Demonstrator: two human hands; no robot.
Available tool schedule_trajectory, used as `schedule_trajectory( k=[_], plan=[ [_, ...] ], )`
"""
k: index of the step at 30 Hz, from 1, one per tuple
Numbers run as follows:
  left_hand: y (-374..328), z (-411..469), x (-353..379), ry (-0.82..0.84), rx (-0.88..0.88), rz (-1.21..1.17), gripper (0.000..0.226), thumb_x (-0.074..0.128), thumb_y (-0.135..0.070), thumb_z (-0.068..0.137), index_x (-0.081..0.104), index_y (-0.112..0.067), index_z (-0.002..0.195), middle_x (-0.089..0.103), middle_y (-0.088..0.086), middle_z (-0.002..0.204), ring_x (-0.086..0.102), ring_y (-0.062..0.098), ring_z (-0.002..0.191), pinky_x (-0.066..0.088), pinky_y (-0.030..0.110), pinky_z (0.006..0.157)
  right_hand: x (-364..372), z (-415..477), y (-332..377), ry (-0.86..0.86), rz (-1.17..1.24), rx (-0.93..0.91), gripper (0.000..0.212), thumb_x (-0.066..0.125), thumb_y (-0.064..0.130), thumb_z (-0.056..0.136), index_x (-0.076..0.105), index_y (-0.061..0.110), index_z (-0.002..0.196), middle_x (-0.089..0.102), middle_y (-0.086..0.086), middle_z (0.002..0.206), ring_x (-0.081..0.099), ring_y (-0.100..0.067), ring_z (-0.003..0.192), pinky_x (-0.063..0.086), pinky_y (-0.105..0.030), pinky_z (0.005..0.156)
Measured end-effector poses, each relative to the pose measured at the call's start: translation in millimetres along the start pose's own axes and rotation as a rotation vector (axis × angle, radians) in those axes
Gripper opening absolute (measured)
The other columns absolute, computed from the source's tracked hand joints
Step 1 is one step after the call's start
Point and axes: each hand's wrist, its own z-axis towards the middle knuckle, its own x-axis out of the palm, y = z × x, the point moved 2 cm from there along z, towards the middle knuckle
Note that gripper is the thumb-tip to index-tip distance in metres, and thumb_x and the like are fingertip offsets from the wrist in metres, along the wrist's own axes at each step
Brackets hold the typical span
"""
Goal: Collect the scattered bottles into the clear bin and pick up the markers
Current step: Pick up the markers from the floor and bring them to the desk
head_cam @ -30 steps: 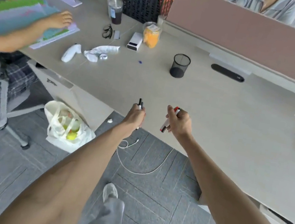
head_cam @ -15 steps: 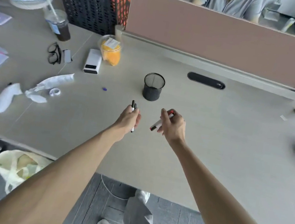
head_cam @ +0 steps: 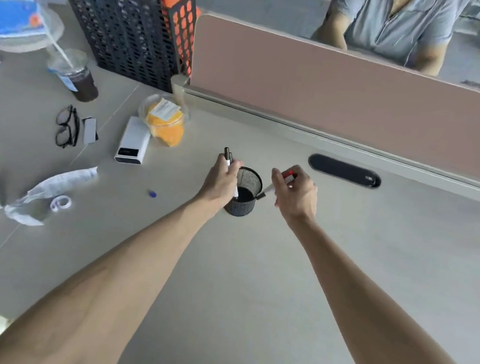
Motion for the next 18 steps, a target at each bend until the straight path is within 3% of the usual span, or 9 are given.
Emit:
schedule_trajectory(
  k=[3,8,12,15,18],
  plan=[
    [-2.1,17.7,6.9,0.016,0.012,0.051,0.021,0.040,-0.025,0.101,0.048,-0.006,0.098,0.048,0.000,0.066,0.048,0.016,0.064,0.029,0.027,0.064,7.1,15.8,0.1,-0.014,-0.009,-0.006,0.026,0.063,0.036,0.090,0.055,0.016,0.075,0.065,-0.002,0.064,0.064,-0.027,0.064,0.048,-0.033,0.060],
    [14.2,35.5,9.0,0.095,0.029,0.056,0.024,0.042,-0.022,0.100,0.056,-0.004,0.105,0.068,0.005,0.099,0.055,0.021,0.090,0.036,0.028,0.077,27.1,33.1,-3.9,0.065,-0.047,-0.038,0.030,0.064,0.041,0.089,0.058,0.015,0.076,0.062,0.008,0.058,0.061,-0.024,0.057,0.049,-0.035,0.057],
    [23.6,43.3,4.9,0.111,0.039,0.118,0.020,0.041,-0.027,0.101,0.049,-0.009,0.100,0.062,-0.004,0.085,0.059,0.028,0.090,0.039,0.032,0.075,42.6,34.2,-5.2,0.142,-0.139,-0.054,0.028,0.061,0.044,0.090,0.054,0.022,0.075,0.067,0.001,0.069,0.063,-0.027,0.065,0.045,-0.032,0.058],
    [24.0,46.6,3.5,0.129,0.027,0.121,0.024,0.041,-0.028,0.101,0.050,-0.006,0.106,0.067,0.011,0.106,0.061,0.033,0.101,0.043,0.036,0.083,50.4,35.2,-2.5,0.162,-0.245,-0.074,0.031,0.055,0.047,0.093,0.057,0.018,0.080,0.072,-0.007,0.078,0.064,-0.032,0.073,0.044,-0.031,0.059],
    [27.1,49.8,4.1,0.147,0.006,0.143,0.027,0.041,-0.026,0.101,0.050,-0.002,0.110,0.070,0.011,0.113,0.061,0.033,0.103,0.040,0.033,0.079,55.0,36.1,-0.1,0.165,-0.289,-0.088,0.035,0.052,0.047,0.095,0.060,0.013,0.086,0.072,-0.010,0.082,0.065,-0.034,0.077,0.050,-0.035,0.062]
  ],
)
